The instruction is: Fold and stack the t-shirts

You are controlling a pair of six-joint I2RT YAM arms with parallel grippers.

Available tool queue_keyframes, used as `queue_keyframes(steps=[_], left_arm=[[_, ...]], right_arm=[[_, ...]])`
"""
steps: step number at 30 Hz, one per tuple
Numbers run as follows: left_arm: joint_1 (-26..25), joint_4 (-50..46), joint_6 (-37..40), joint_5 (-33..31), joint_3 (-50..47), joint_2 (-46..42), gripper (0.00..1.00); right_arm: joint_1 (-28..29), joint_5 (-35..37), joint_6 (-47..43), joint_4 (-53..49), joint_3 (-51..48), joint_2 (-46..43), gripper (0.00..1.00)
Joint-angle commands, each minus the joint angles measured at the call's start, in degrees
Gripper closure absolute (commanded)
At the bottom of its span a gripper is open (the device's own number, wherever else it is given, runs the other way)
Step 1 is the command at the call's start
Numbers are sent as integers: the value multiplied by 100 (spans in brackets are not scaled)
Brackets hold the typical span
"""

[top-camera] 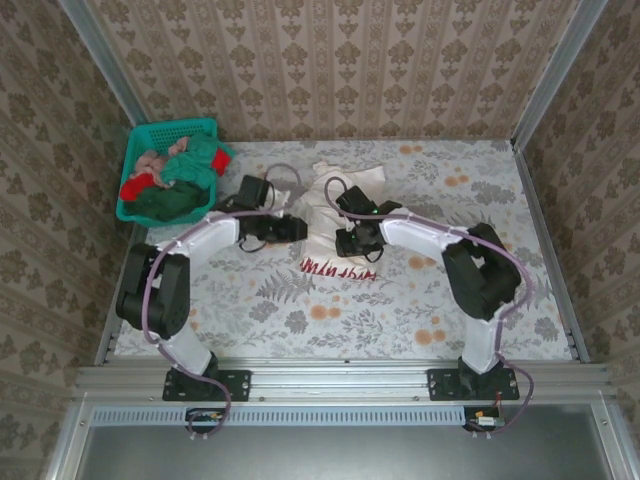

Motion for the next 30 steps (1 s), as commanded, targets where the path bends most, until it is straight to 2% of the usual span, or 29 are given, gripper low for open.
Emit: queue_keyframes(steps=[1, 6, 14, 18, 20, 23, 25, 28, 30], left_arm=[[-131, 512, 141, -177, -473, 17, 63], [-529, 592, 310, -317, -544, 365, 60], [-685, 465, 316, -566, -896, 541, 61], [-704, 412, 316, -618, -1214, 248, 61], [-708, 332, 347, -593, -1313, 50, 60], [-713, 207, 331, -580, -1320, -236, 58], [-712, 222, 261, -522, -1265, -445, 55], [-710, 265, 174, -491, -1111, -617, 52], [-683, 247, 104, -502, -1008, -657, 53]], right_arm=[[-266, 352, -86, -447, 819, 440, 75], [-432, 177, -294, -920, 1884, 1087, 73], [-681, 134, -500, -1471, 3328, 2348, 73], [-704, 304, -635, -1785, 3848, 2418, 72], [-686, 293, -705, -1857, 3963, 2170, 67], [-548, 493, -745, -1794, 3635, 1430, 61], [-410, 709, -670, -1491, 2968, 778, 54], [-210, 738, -322, -712, 1416, -143, 55], [-45, 503, 18, -176, 371, -561, 58]])
